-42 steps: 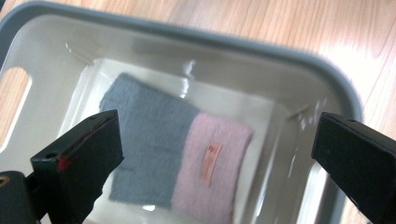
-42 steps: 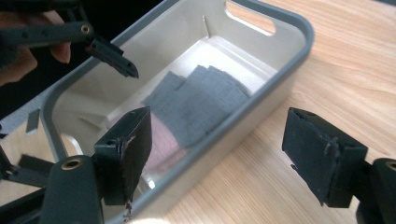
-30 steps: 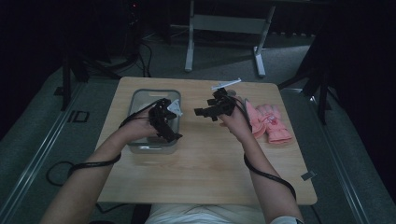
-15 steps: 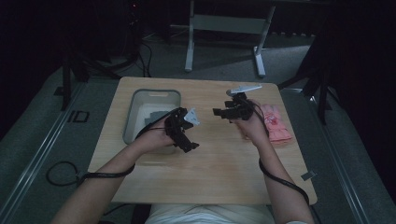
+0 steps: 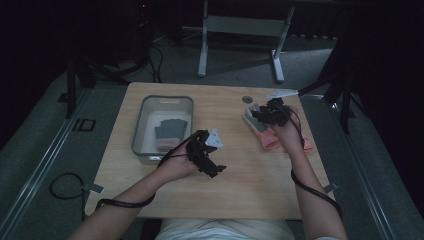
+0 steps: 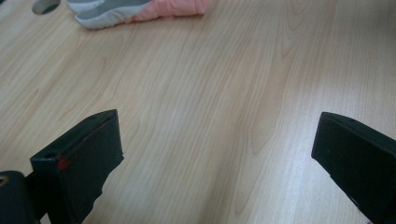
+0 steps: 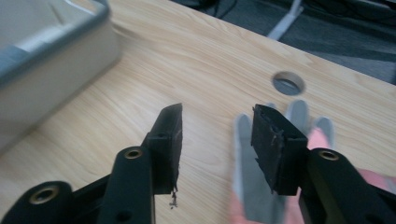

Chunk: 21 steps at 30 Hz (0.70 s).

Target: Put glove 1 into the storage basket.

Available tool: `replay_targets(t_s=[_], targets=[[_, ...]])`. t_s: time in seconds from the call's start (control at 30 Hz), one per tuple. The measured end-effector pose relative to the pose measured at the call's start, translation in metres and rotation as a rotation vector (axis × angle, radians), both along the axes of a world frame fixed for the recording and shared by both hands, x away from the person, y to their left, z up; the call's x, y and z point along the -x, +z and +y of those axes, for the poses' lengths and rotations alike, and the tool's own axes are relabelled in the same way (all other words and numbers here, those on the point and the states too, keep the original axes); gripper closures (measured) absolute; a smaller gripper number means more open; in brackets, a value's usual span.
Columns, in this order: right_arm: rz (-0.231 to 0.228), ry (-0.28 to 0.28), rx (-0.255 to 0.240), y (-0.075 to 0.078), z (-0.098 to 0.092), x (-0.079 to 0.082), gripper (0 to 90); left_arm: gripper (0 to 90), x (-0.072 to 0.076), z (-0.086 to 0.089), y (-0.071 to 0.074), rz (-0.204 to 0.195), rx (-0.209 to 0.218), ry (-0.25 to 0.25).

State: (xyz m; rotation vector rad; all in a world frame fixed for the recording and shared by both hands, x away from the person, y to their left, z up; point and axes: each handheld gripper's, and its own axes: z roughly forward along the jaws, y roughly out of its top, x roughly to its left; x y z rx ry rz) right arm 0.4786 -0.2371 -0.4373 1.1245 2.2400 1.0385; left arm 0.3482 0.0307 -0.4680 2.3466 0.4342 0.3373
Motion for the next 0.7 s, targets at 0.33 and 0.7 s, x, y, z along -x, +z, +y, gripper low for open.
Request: replay_targets(t_s=[0.33, 0.7], targets=[[0.023, 0.001, 0.149, -0.022, -0.005, -0.018, 59.4, 1.6, 0.026, -0.004, -0.03, -0.018, 0.039, -0.005], [0.127, -0.014, 0.24, -0.06, -0.01, -0.044, 63.1, 1.5, 0.048, 0.001, -0.064, -0.025, 0.005, -0.089]])
